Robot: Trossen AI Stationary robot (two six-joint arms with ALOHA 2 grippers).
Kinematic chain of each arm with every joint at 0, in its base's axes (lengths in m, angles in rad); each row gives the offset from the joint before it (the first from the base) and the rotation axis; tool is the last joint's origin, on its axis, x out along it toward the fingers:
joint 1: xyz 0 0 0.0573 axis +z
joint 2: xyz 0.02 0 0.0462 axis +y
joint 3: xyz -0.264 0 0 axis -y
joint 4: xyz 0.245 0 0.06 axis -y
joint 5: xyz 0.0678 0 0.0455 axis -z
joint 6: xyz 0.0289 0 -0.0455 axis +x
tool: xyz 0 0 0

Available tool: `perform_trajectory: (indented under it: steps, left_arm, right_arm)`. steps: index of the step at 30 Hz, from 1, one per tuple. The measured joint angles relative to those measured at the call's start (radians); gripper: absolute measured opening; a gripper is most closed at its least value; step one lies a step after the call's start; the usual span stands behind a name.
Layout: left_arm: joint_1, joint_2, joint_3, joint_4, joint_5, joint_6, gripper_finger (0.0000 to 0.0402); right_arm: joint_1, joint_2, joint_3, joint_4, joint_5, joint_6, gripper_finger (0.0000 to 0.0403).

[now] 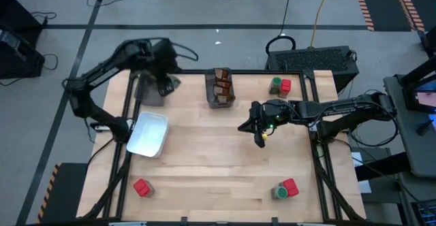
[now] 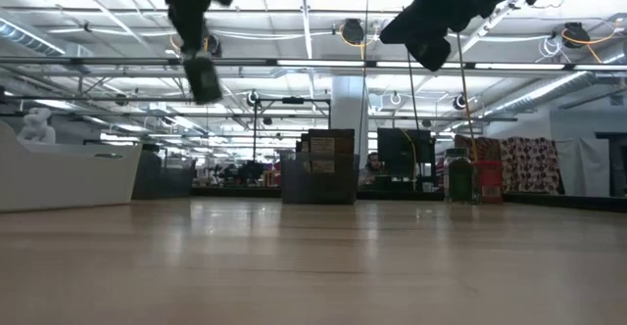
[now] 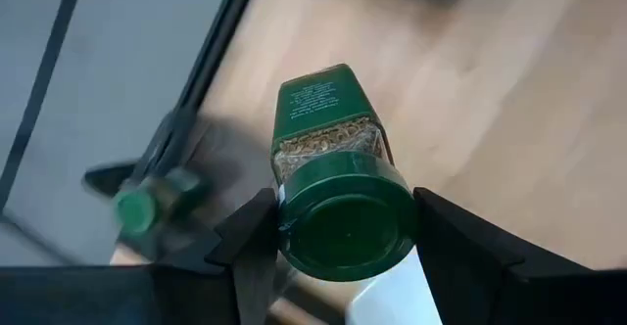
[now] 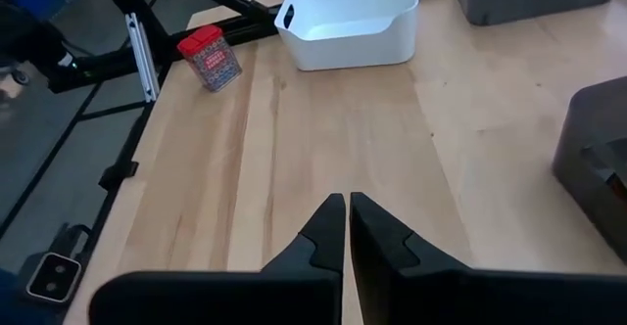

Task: Sort spices by type
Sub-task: Put the bottom left green seasoning bottle into the left black bin

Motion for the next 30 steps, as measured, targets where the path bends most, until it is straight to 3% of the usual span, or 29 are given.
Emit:
perform_trajectory:
  steps: [12, 30]
  left_arm:
    - [0.319, 0.142, -0.003, -0.008, 0.064, -0.004, 0.0208]
    - [0.509, 0.142, -0.237, -0.009, 0.065, 0.001, 0.0208]
  right_arm:
    - [0.013, 0.0, 0.0, -0.003, 0.001, 0.067, 0.0]
    - [0.021, 0.0, 0.0, -0.009, 0.005, 0.055, 0.0]
